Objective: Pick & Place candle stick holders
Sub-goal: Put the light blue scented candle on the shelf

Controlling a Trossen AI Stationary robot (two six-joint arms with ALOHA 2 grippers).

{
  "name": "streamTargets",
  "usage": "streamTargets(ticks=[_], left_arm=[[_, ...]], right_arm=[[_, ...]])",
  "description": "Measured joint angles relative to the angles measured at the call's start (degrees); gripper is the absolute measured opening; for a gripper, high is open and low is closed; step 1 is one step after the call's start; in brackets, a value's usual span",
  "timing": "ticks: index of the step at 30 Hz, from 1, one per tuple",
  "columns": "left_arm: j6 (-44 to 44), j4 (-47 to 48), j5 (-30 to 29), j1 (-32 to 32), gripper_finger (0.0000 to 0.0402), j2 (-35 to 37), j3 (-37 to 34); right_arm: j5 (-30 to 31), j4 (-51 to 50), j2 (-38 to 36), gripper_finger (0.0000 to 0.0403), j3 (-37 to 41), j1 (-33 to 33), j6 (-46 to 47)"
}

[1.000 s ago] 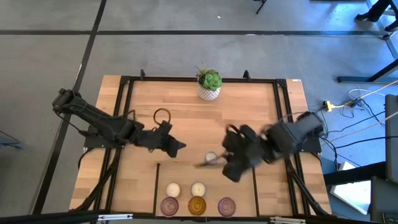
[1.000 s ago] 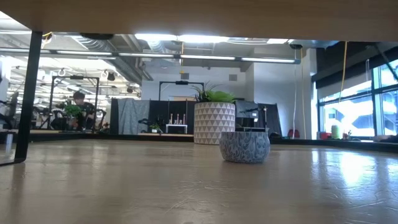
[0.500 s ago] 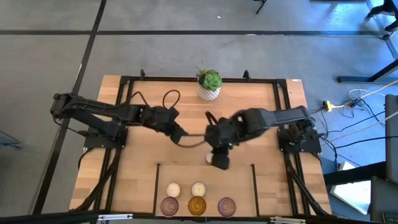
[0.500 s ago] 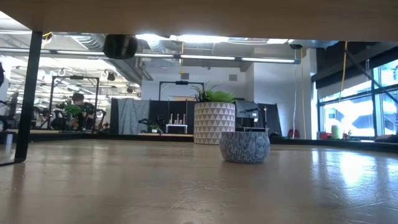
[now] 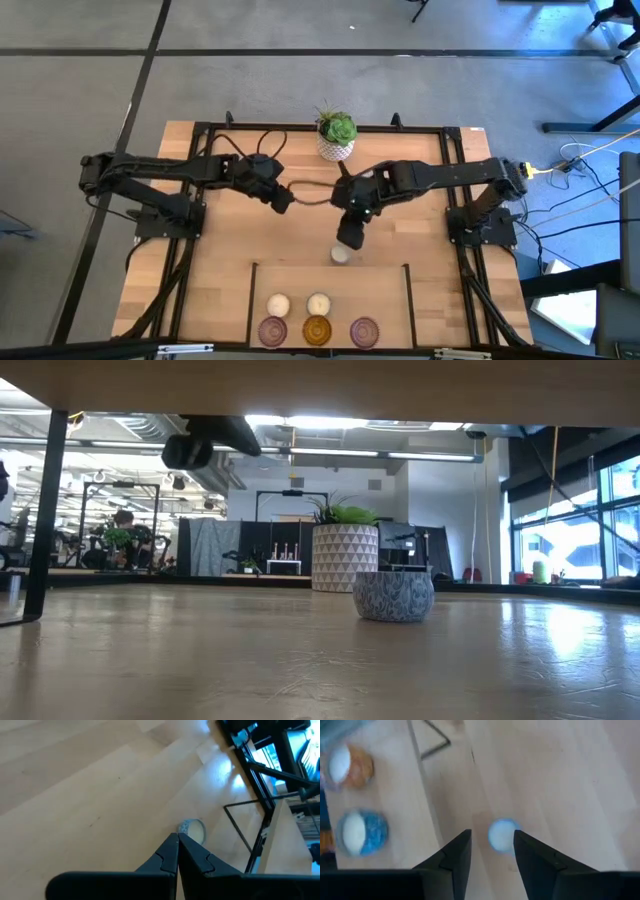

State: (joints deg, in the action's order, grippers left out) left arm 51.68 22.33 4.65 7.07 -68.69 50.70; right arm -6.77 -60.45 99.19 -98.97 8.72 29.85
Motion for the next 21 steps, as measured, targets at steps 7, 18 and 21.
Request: streamTargets(ticks=[7, 18, 21], left_arm=[[-2.8, 0.8, 4.2, 3.1, 0.0002, 0.0, -0.2], [-2.1, 0.8, 10.5, 10.6, 0.0002, -0.1, -4.5], [-2.1, 0.6, 10.7, 10.4, 0.0002, -0.1, -4.8]], right_arm=[[-5.4, 15.6, -8.0, 0.0151, 20.0, -4.3, 5.7], [-5.5, 14.4, -6.1, 0.0152, 29.5, -9.3, 1.8], [-4.8, 14.8, -3.3, 0.0152, 30.4, -8.8, 1.7]])
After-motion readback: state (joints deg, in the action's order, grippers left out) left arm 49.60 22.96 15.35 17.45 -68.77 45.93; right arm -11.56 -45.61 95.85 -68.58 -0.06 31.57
